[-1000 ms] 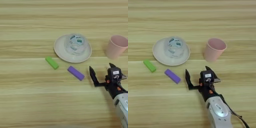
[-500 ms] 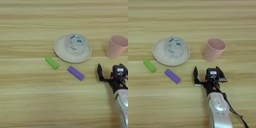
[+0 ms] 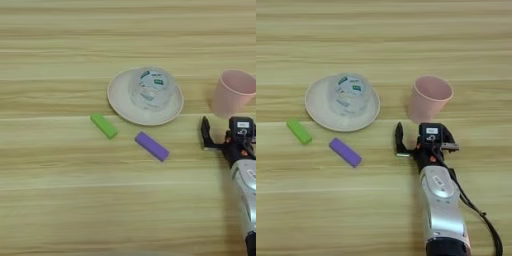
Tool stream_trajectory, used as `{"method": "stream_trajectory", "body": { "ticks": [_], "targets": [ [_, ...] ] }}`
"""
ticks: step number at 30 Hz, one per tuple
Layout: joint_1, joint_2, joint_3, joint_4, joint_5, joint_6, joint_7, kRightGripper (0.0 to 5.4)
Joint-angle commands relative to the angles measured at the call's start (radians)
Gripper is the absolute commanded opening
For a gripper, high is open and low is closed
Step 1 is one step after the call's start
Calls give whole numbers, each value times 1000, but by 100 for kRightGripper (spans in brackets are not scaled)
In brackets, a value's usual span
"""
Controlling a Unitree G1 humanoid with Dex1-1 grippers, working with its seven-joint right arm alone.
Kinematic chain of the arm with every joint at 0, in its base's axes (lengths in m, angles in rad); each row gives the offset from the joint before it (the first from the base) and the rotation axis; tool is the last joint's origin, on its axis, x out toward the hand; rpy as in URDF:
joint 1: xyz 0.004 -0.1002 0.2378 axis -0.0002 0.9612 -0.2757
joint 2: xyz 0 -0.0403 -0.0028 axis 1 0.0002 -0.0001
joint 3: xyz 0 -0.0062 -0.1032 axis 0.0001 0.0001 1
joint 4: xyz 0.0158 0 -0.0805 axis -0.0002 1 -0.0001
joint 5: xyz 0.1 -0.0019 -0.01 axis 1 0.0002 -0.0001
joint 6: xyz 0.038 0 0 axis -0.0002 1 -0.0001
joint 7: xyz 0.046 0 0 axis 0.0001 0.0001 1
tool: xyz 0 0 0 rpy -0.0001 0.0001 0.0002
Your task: Move the objects on the table
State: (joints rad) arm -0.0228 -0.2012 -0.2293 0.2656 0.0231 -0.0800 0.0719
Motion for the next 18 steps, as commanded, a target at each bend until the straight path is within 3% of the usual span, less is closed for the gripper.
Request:
{"method": "stream_trajectory", "body": {
  "ticks": [1, 18],
  "targets": [
    [-94, -50, -14, 1, -2, -44, -7, 537],
    [-207, -95, -28, 101, 8, -69, 4, 537]
  ]
}}
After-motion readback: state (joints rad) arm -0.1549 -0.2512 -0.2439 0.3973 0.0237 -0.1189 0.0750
